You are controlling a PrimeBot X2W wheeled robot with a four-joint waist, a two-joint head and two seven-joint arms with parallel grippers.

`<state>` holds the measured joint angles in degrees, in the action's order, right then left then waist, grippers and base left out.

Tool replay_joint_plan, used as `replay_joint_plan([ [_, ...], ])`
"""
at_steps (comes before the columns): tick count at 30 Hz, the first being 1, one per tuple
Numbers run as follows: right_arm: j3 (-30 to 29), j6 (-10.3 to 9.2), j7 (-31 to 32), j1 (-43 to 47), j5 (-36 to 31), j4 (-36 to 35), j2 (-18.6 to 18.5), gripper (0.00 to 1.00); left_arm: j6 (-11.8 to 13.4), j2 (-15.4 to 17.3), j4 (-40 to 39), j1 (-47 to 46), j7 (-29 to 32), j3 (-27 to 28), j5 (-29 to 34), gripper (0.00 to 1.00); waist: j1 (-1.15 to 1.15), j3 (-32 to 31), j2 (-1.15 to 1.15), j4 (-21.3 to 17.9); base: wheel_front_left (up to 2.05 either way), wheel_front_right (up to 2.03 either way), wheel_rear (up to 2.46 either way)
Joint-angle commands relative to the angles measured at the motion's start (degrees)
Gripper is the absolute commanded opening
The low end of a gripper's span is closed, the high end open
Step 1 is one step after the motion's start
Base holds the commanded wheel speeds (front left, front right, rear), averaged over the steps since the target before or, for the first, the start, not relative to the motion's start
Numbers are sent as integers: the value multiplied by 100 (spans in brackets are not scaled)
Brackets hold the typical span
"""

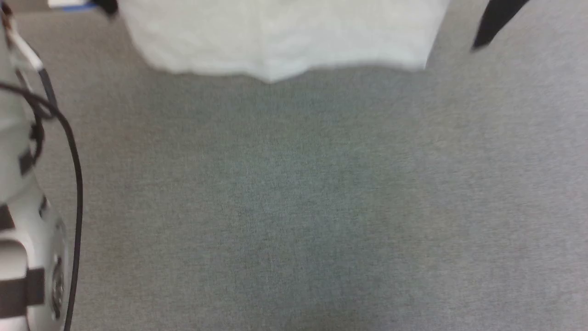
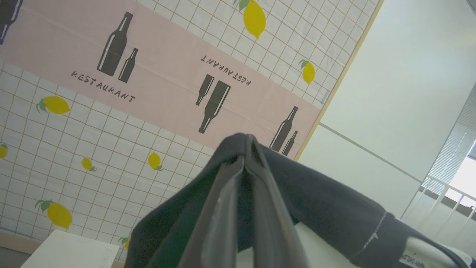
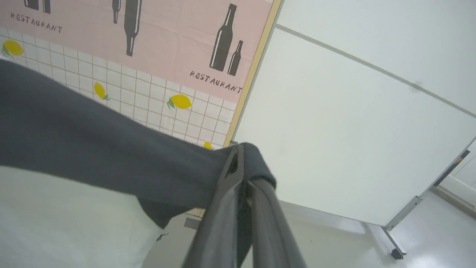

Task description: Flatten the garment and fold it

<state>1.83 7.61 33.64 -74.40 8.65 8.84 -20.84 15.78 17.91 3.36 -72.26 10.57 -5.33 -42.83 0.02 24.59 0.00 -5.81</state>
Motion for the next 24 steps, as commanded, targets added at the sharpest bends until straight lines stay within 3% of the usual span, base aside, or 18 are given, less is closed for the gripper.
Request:
replay_joint_plan([
  [1,-54,-12,-220,-297,-127,162,12,0,22,7,148,-273,-168,94,84,0,-2,687,0,99,0,0,0],
  [7,-157,-12,-1168,-1178,-451,862,155,0,-115,-116,669,-840,-706,279,39,0,-2,814,0,186,0,0,0],
  [11,-121,-12,-1365,-1173,-409,1284,202,0,-272,-102,976,-671,-853,324,-28,0,-2,719,0,250,0,0,0],
  [18,342,-12,-1183,53,222,1578,77,0,-631,139,1347,699,-580,-64,71,0,-2,325,0,293,0,0,0],
  [24,520,-12,-931,1627,980,1281,-116,0,-779,328,1190,2374,-348,-407,146,0,-2,-184,0,299,0,0,0],
])
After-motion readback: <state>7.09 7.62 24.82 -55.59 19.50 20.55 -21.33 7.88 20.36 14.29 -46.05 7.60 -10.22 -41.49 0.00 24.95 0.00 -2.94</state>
